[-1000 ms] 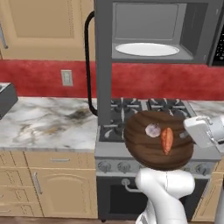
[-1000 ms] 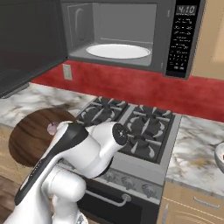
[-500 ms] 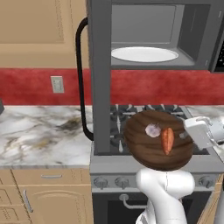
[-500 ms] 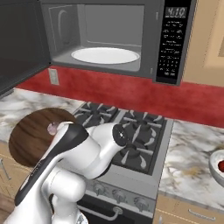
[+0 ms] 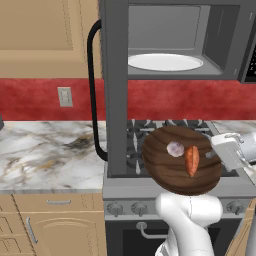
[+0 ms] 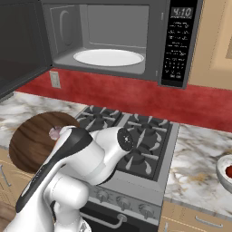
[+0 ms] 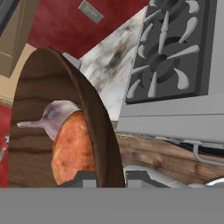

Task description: Place the bowl containing the sweet potato and garlic in the microwave. Close the microwave door and press the start button to microwave the meal.

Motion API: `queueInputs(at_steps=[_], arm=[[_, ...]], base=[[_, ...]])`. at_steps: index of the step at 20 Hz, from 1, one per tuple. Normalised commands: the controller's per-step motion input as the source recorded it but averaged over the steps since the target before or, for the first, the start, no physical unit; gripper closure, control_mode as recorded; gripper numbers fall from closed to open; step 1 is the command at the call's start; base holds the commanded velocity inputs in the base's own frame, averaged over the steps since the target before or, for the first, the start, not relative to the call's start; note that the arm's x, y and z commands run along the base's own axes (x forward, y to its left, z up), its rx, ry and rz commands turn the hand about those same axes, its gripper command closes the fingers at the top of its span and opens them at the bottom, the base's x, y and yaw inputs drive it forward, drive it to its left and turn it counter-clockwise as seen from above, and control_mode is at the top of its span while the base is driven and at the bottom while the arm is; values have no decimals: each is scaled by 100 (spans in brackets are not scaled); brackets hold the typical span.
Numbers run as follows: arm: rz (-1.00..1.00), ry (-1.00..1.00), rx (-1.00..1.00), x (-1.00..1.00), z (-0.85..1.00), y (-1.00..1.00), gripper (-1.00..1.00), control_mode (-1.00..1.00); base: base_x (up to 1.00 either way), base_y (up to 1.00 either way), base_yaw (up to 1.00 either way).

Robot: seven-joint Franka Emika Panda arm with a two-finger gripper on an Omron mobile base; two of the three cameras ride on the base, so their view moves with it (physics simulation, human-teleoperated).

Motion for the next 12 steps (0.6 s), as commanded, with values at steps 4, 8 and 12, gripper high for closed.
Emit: queueInputs(at_steps=[4,8,12], arm=[[0,0,0,0,0,0,100,100],[0,0,0,0,0,0,100,-100],[0,0,0,0,0,0,100,-100]], base=[[-11,-1,0],[0,0,0],[0,0,0]])
